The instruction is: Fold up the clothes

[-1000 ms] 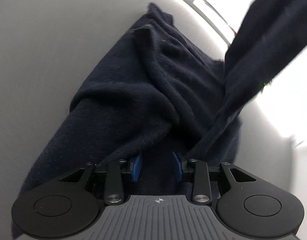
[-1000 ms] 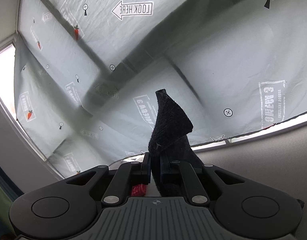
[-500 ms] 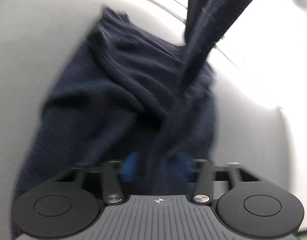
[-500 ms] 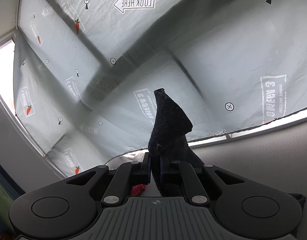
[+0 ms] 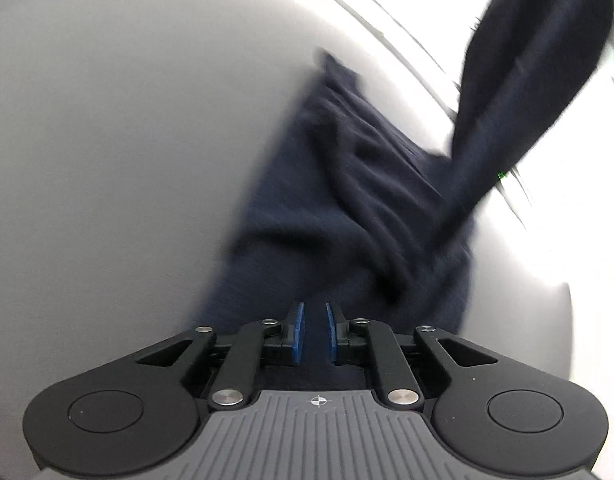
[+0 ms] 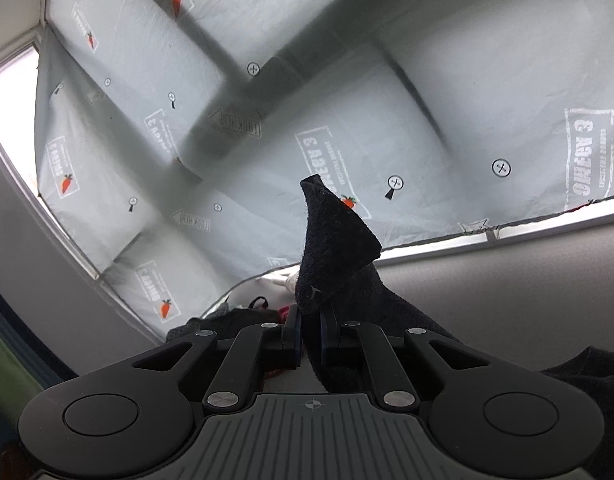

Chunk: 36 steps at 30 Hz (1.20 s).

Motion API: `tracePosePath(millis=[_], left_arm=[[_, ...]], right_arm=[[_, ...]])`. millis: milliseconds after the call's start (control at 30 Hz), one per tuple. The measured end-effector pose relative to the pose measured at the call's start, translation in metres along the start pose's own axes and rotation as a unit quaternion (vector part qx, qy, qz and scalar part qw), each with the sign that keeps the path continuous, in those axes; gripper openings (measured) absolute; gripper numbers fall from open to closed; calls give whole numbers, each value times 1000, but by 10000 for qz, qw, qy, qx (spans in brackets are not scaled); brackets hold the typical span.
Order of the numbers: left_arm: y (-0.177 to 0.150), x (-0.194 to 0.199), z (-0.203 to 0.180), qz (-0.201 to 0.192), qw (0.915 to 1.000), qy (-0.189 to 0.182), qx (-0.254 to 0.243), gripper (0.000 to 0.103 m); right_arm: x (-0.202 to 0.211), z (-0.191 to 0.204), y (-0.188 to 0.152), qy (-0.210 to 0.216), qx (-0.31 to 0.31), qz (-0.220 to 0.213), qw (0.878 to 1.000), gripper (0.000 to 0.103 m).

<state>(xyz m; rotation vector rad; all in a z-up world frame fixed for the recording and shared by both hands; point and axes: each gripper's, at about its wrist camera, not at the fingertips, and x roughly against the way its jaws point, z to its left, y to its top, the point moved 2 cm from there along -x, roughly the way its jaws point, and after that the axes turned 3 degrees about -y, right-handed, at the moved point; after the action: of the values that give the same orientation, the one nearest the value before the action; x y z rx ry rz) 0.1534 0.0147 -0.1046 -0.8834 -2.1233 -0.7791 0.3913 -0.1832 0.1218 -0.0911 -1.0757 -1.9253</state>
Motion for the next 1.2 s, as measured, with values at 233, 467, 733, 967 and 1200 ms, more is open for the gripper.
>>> tracePosePath(millis=[233, 467, 733, 967, 1200], left_arm=[[33, 41, 60, -721, 9906, 862, 776, 28], [73, 72, 109, -933, 9829, 1290, 923, 41], [170, 38, 129, -629, 9953, 725, -128, 53], [242, 11, 124, -513, 9960, 246, -688, 67], [258, -13, 121, -204, 9962, -238, -809, 79]], right_arm=[[-60, 14, -63, 109, 78, 504, 9986, 13], [-126, 29, -135, -239, 416, 1086, 9929, 13], [-194, 24, -223, -1094, 474, 1397, 9830, 15], [-216, 19, -263, -1697, 317, 1365, 9755, 28], [-222, 44, -272, -1670, 664, 1313, 9749, 67]])
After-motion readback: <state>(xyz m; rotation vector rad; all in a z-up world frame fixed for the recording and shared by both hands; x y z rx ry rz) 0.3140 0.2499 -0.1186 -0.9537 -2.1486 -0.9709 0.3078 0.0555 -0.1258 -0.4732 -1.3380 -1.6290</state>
